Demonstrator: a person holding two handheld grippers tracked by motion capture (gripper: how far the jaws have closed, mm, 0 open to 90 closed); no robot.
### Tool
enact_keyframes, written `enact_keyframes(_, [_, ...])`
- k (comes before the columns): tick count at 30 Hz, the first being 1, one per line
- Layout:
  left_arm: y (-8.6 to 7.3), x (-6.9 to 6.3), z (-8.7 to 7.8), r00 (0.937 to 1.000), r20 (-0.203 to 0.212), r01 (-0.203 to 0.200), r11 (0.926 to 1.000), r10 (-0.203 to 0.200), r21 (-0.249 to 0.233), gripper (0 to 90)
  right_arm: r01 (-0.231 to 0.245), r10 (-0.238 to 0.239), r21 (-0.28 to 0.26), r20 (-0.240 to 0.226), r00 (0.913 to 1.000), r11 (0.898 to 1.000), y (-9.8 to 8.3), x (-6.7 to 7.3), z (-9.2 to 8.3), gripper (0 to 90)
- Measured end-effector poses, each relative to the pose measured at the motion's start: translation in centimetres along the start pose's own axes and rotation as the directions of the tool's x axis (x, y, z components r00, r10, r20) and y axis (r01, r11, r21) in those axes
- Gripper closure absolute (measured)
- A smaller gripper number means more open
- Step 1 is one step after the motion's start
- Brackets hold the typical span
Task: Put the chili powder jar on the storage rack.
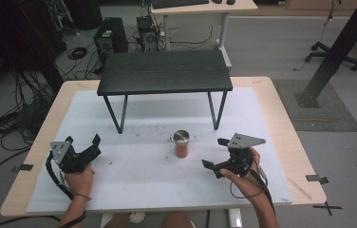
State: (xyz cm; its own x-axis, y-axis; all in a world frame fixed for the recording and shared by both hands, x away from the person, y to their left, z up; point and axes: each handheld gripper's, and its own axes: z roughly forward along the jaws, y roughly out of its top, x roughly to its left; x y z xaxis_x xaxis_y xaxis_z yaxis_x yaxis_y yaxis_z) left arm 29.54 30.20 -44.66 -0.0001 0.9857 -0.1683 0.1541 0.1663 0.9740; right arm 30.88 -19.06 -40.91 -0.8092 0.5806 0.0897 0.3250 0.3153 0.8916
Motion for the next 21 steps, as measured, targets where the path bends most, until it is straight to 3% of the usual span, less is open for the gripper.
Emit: enact_keyframes(21, [0.0, 0.1, 0.0, 1.0000, 0.000, 0.008, 1.0000, -0.008, 0.000, 0.2, 0.004, -0.003, 0.013, -0.048, 0.9988, 1.000, 1.0, 0.2, 2.8, 0.4])
